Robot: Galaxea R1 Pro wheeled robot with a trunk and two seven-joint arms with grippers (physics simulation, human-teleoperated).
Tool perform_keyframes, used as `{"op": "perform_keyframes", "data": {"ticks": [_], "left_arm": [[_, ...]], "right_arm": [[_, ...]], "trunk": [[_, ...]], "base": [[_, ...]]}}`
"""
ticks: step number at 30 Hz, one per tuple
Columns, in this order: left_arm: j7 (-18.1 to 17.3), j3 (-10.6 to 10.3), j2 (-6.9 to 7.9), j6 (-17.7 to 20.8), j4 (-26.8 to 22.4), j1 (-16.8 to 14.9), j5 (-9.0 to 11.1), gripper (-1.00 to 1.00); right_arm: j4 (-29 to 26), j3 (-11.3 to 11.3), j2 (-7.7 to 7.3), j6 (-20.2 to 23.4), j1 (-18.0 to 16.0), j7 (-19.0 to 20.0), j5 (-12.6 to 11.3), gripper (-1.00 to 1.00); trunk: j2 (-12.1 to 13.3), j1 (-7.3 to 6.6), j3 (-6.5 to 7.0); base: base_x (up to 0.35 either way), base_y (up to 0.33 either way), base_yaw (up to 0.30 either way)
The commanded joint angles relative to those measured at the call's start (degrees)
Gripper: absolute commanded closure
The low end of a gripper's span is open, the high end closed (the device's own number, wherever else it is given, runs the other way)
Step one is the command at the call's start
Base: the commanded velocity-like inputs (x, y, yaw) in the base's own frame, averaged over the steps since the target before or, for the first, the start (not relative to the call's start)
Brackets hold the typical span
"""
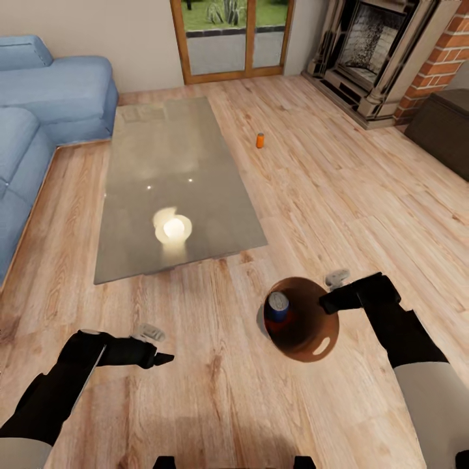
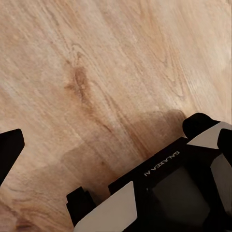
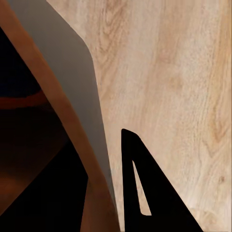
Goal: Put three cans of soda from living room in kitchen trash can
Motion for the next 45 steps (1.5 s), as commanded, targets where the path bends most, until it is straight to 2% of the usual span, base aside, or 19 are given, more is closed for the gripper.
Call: {"op": "perform_keyframes", "data": {"ticks": [1,3,8,10,11,12,13,14,15,17,18,21,26,31,36,41,42,45], "left_arm": [[0.0,0.7,-0.01,-1.1,0.9,0.0,0.0,-1.00],[0.0,1.7,-0.01,-2.3,1.9,0.0,0.0,-1.00],[0.2,5.9,-0.01,-10.1,7.4,0.0,0.0,-1.00],[0.6,7.8,-0.01,-13.9,9.4,0.0,0.0,-1.00],[0.8,8.4,-0.02,-14.9,9.7,0.0,0.0,-1.00],[1.1,10.5,-0.12,-18.4,10.4,0.1,0.0,-1.00],[1.1,11.4,-0.17,-19.7,10.7,0.2,0.0,-1.00],[1.3,14.5,-0.28,-23.6,11.9,0.3,0.1,-1.00],[1.3,16.3,-0.34,-26.0,13.4,0.4,0.1,-1.00],[1.3,17.8,-0.38,-28.6,15.2,0.4,0.1,-1.00],[1.4,19.2,-0.40,-31.9,17.5,0.4,0.1,-1.00],[1.4,21.3,-0.43,-37.6,21.9,0.4,0.1,-1.00],[1.5,23.5,-0.49,-44.1,26.8,0.4,0.1,-1.00],[1.5,24.0,-0.53,-47.7,29.7,0.4,0.1,-1.00],[2.2,24.1,-0.55,-49.5,31.6,0.4,0.1,-1.00],[2.4,24.1,-0.55,-49.9,31.9,0.4,0.2,-1.00],[2.4,24.2,-0.57,-49.9,32.0,0.4,0.2,-1.00],[2.4,24.2,-0.60,-49.9,32.0,0.4,0.2,-1.00]], "right_arm": [[0.0,-1.6,-0.46,-0.8,0.0,2.0,-0.6,1.00],[0.0,-2.7,-1.09,-1.5,0.0,3.5,-0.5,1.00],[0.1,-5.0,-5.04,-4.5,1.1,6.3,-0.9,1.00],[0.4,-8.3,-5.90,-7.2,2.1,7.6,-1.0,1.00],[0.4,-9.4,-6.03,-7.9,2.3,8.1,-1.0,1.00],[0.6,-12.1,-6.30,-10.1,3.1,9.8,-0.9,1.00],[0.6,-12.7,-6.37,-10.8,3.4,10.3,-0.9,1.00],[0.7,-14.0,-6.51,-12.7,4.4,11.2,-0.9,1.00],[0.7,-14.8,-6.56,-13.5,5.1,11.6,-0.9,1.00],[0.7,-15.8,-6.56,-14.1,6.0,11.9,-1.0,1.00],[0.8,-17.0,-6.49,-15.1,6.9,12.1,-1.0,1.00],[0.8,-19.0,-6.38,-17.6,8.1,12.3,-1.1,1.00],[1.0,-22.4,-6.08,-19.4,9.4,12.3,-1.1,1.00],[1.2,-24.1,-5.70,-22.9,10.3,12.1,-1.2,1.00],[1.7,-24.5,-5.40,-24.0,11.0,12.0,-1.2,1.00],[2.0,-24.5,-5.34,-24.2,11.6,12.1,-2.8,1.00],[2.1,-24.5,-5.33,-24.4,12.2,11.9,-3.9,1.00],[2.2,-24.5,-5.33,-26.5,12.7,11.7,-4.3,1.00]], "trunk": [[0.4,-0.23,0.19],[1.2,-0.66,0.54],[3.2,-1.76,1.44],[4.0,-2.20,1.80],[4.4,-2.42,1.98],[4.8,-2.64,2.16],[5.2,-2.86,2.34],[5.6,-3.08,2.52],[6.0,-3.30,2.70],[6.8,-3.74,3.06],[7.2,-3.96,3.24],[8.4,-4.62,3.78],[8.8,-4.84,3.96],[8.8,-4.84,3.96],[8.8,-4.84,3.96],[8.8,-4.84,3.96],[8.8,-4.84,3.96],[8.8,-4.84,3.96]], "base": [[0.000,0.000,0.000],[0.000,0.000,0.000],[0.000,0.000,0.000],[0.000,0.000,0.000],[0.000,0.000,0.000],[0.000,0.000,0.000],[0.000,0.000,0.000],[0.000,0.000,0.000],[0.000,0.000,0.000],[0.000,0.000,0.000],[0.000,0.000,0.000],[0.000,0.000,0.000],[0.000,0.000,0.000],[0.000,0.000,0.000],[0.000,0.000,0.000],[0.000,0.000,0.000],[0.000,0.000,0.000],[0.000,0.000,0.000]]}}
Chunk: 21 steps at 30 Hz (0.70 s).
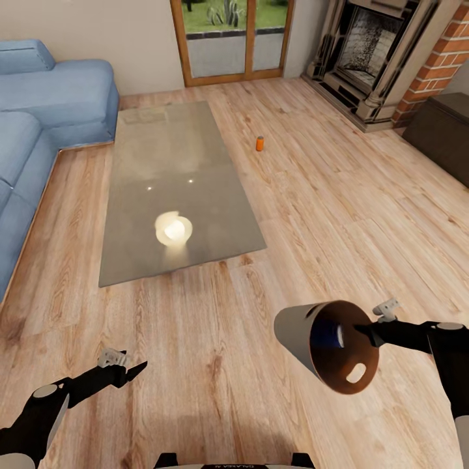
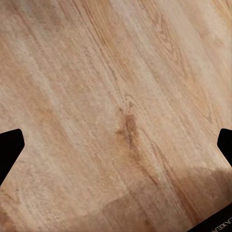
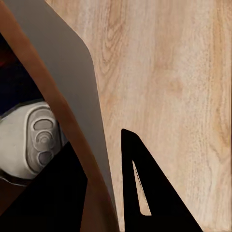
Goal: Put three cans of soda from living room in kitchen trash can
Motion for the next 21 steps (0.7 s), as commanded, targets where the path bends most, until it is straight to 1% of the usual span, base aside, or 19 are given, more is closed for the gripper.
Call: {"op": "perform_keyframes", "data": {"ticks": [1,4,9,10,11,13,14,19,20,21], "left_arm": [[0.0,0.0,-0.01,0.0,0.0,0.0,0.0,-1.00],[0.0,0.0,-0.03,0.0,0.0,0.0,0.0,-1.00],[0.0,0.0,-0.05,-0.1,0.1,0.0,-0.1,-1.00],[0.0,0.0,-0.05,-0.1,0.2,0.0,-0.1,-1.00],[0.0,0.0,-0.04,-0.2,0.6,0.0,0.0,-1.00],[0.0,0.0,-0.03,-0.4,1.2,0.0,0.0,-1.00],[0.0,0.0,-0.03,-0.8,1.7,0.0,0.0,-1.00],[0.1,0.0,-0.02,-1.8,2.4,0.0,-0.1,-1.00],[0.1,0.0,-0.04,-2.2,2.5,0.0,-0.1,-1.00],[0.1,0.0,-0.04,-2.3,2.5,0.0,-0.1,-1.00]], "right_arm": [[0.0,0.0,-0.01,-0.4,0.1,0.1,-0.4,1.00],[0.0,-0.2,-0.18,-2.9,1.3,0.2,-0.5,1.00],[0.0,-1.2,-0.47,-6.7,2.9,0.8,-0.6,1.00],[-0.1,-1.3,-0.53,-7.6,3.4,1.0,-0.6,1.00],[-0.1,-1.5,-0.62,-9.6,4.3,1.6,-0.6,1.00],[-0.1,-1.9,-0.68,-11.2,5.1,2.3,-0.6,1.00],[-0.1,-2.6,-0.68,-12.4,5.9,3.0,-0.5,1.00],[-0.1,-5.5,-0.62,-15.0,7.7,4.3,-0.6,1.00],[-0.1,-6.8,-0.58,-16.0,8.1,4.6,-0.8,1.00],[-0.1,-7.5,-0.53,-16.4,8.3,4.7,-1.0,1.00]], "trunk": [[0.0,0.00,0.00],[0.0,0.00,0.00],[0.0,0.00,0.00],[0.0,0.00,0.00],[0.0,0.00,0.00],[0.0,0.00,0.00],[0.0,0.00,0.00],[0.0,0.00,0.00],[0.0,0.00,0.00],[0.0,0.00,0.00]], "base": [[0.000,0.000,0.000],[0.000,0.000,0.000],[0.000,0.000,0.000],[0.000,0.000,0.000],[0.000,0.000,0.000],[0.000,0.000,0.000],[0.000,0.000,0.000],[0.000,0.000,0.000],[0.000,0.000,0.000],[0.000,0.000,0.000]]}}
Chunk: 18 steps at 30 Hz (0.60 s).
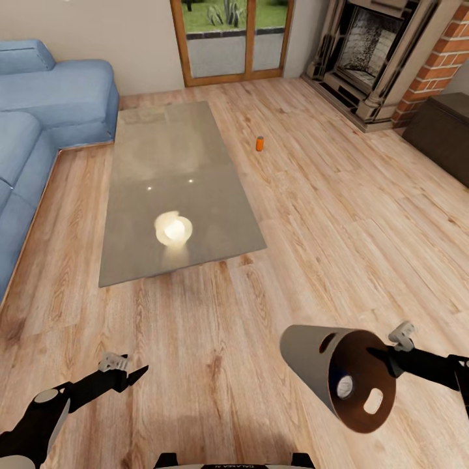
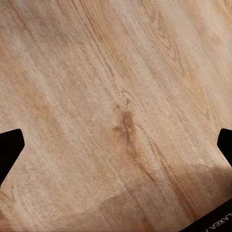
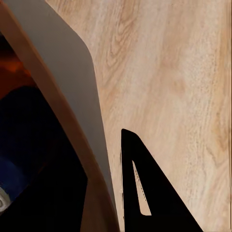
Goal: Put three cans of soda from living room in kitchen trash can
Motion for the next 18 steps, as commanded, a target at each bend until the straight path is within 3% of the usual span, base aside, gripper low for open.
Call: {"op": "perform_keyframes", "data": {"ticks": [1,5,6,9,15,18], "left_arm": [[0.0,0.0,0.00,-0.2,0.1,0.0,0.0,-1.00],[0.2,0.0,0.00,-0.9,2.0,0.0,0.1,-1.00],[1.0,0.1,0.01,-1.2,2.7,0.1,0.1,-1.00],[2.5,0.0,-0.01,-1.4,3.5,0.0,0.0,-1.00],[4.2,-0.1,-0.05,-1.5,5.4,0.1,-0.1,-1.00],[6.0,-0.1,-0.07,-1.6,5.7,0.1,-0.1,-1.00]], "right_arm": [[0.0,-1.5,0.14,-0.5,0.3,0.4,-0.4,1.00],[2.1,-5.3,0.40,-3.8,0.7,0.2,-0.8,1.00],[4.3,-7.2,0.43,-4.9,0.8,-0.3,-0.8,1.00],[10.3,-10.1,0.93,-7.0,0.9,-3.4,-0.8,1.00],[14.0,-10.8,3.84,-7.7,0.9,-7.5,-0.8,1.00],[15.1,-10.9,4.43,-7.8,0.9,-8.1,-0.8,1.00]], "trunk": [[0.0,0.00,0.00],[0.0,0.00,0.00],[0.0,0.00,0.00],[0.0,0.00,0.00],[0.0,0.00,0.00],[0.0,0.00,0.00]], "base": [[0.000,0.000,0.000],[0.015,0.000,0.000],[0.102,-0.041,0.000],[0.167,-0.154,0.000],[0.174,-0.258,0.000],[0.149,-0.285,0.000]]}}
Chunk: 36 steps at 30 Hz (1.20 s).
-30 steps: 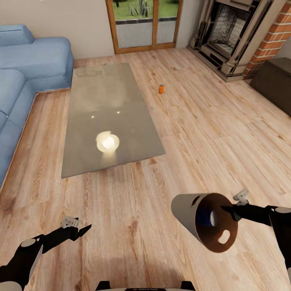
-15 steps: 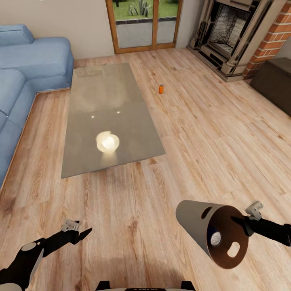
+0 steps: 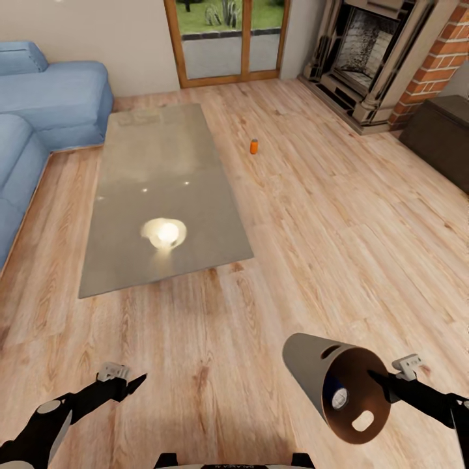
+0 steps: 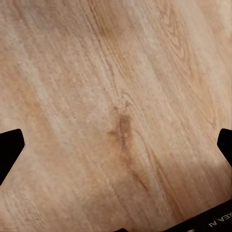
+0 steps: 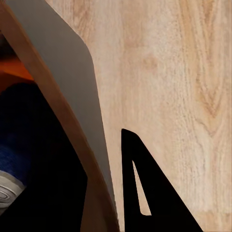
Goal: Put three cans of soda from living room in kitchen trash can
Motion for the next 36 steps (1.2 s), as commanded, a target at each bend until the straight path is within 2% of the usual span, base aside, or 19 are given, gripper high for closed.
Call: {"op": "perform_keyframes", "data": {"ticks": [1,7,11,23,36], "left_arm": [[0.3,0.0,0.00,0.0,0.0,0.0,0.0,-1.00],[1.3,0.0,-0.05,-0.1,0.2,0.0,0.0,-1.00],[1.5,0.0,-0.51,-0.1,0.2,0.0,-0.1,-1.00],[3.3,0.0,-1.56,-0.1,0.2,0.0,-0.4,-1.00],[3.5,-0.1,-1.78,-0.1,0.2,0.0,-0.5,-1.00]], "right_arm": [[0.2,0.0,0.09,0.1,0.0,0.0,-0.3,1.00],[0.9,-0.1,0.23,-0.3,0.0,-0.4,-0.3,1.00],[2.0,-0.1,0.42,-2.4,0.1,-0.4,-0.4,1.00],[2.4,0.0,0.58,-2.5,0.1,-0.4,-0.4,1.00],[2.5,0.0,0.61,-2.6,0.1,-0.4,-0.4,1.00]], "trunk": [[0.0,0.00,0.00],[0.0,0.00,0.00],[0.0,0.00,0.00],[0.0,0.00,0.00],[0.0,0.00,0.64]], "base": [[0.139,-0.290,0.000],[0.127,-0.296,0.000],[0.120,-0.299,0.000],[0.115,-0.301,0.000],[0.084,-0.305,0.000]]}}
